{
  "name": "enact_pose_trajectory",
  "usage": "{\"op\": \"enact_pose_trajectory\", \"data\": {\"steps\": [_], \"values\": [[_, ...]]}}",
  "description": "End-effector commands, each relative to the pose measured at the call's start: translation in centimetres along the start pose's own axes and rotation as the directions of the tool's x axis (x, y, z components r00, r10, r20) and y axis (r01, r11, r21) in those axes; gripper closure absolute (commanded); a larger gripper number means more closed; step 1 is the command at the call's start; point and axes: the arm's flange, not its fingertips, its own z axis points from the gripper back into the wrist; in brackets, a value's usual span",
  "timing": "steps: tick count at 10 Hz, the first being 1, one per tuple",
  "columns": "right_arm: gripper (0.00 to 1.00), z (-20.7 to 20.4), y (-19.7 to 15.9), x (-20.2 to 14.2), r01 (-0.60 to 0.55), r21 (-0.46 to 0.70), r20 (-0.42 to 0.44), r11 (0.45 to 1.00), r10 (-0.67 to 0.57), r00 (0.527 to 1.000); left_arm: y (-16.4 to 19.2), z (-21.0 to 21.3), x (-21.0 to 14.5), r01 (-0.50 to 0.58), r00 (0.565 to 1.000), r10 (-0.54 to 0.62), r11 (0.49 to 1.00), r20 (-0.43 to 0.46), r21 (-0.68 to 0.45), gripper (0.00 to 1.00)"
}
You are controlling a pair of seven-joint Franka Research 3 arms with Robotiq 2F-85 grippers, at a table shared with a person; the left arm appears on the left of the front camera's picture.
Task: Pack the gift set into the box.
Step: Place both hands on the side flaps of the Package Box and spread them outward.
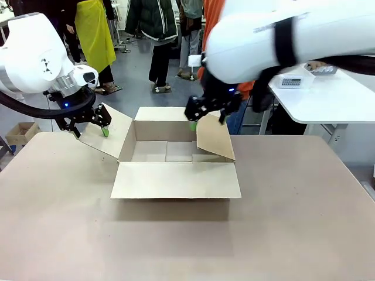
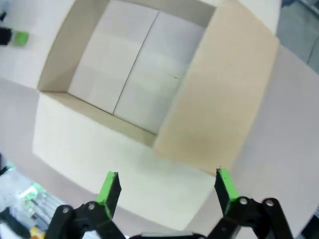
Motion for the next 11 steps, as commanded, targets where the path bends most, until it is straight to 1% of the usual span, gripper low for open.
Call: {"op": "enact_pose_trajectory", "data": {"steps": [1,3,4,5,7,8,9,10,11], "values": [[0.0,-2.4,1.9,7.1,0.117,-0.078,-0.112,0.99,-0.125,0.986,-0.1,0.3,0.0,-0.011,1.0,0.011,1.0,-0.002,0.013,0.0],[0.0,-5.4,2.1,9.0,0.224,-0.226,-0.159,0.948,-0.262,0.952,-0.1,0.3,0.0,-0.011,1.0,0.011,1.0,-0.002,0.013,0.0],[0.0,-7.0,2.0,9.5,0.251,-0.275,-0.17,0.928,-0.304,0.938,-0.1,0.3,0.0,-0.011,1.0,0.011,1.0,-0.002,0.013,0.0],[0.0,-8.1,1.7,9.8,0.264,-0.318,-0.174,0.911,-0.33,0.928,-0.1,0.3,0.0,-0.011,1.0,0.011,1.0,-0.002,0.013,0.0],[0.0,-8.9,1.0,9.8,0.282,-0.383,-0.186,0.88,-0.372,0.909,-0.1,0.3,0.0,-0.011,1.0,0.011,1.0,-0.002,0.013,0.0],[0.0,-9.3,0.4,9.7,0.296,-0.445,-0.181,0.845,-0.409,0.894,-0.1,0.3,0.0,-0.011,1.0,0.011,1.0,-0.002,0.013,0.0],[0.0,-9.3,0.1,9.5,0.294,-0.477,-0.164,0.828,-0.413,0.896,-0.1,0.3,0.0,-0.011,1.0,0.011,1.0,-0.002,0.013,0.0],[0.0,-9.3,-0.1,9.5,0.277,-0.483,-0.161,0.83,-0.395,0.904,-0.1,0.3,0.0,-0.011,1.0,0.011,1.0,-0.002,0.013,0.0],[0.0,-9.0,-0.5,9.3,0.289,-0.478,-0.166,0.829,-0.408,0.897,-0.1,0.3,0.0,-0.011,1.0,0.011,1.0,-0.002,0.013,0.0]]}}
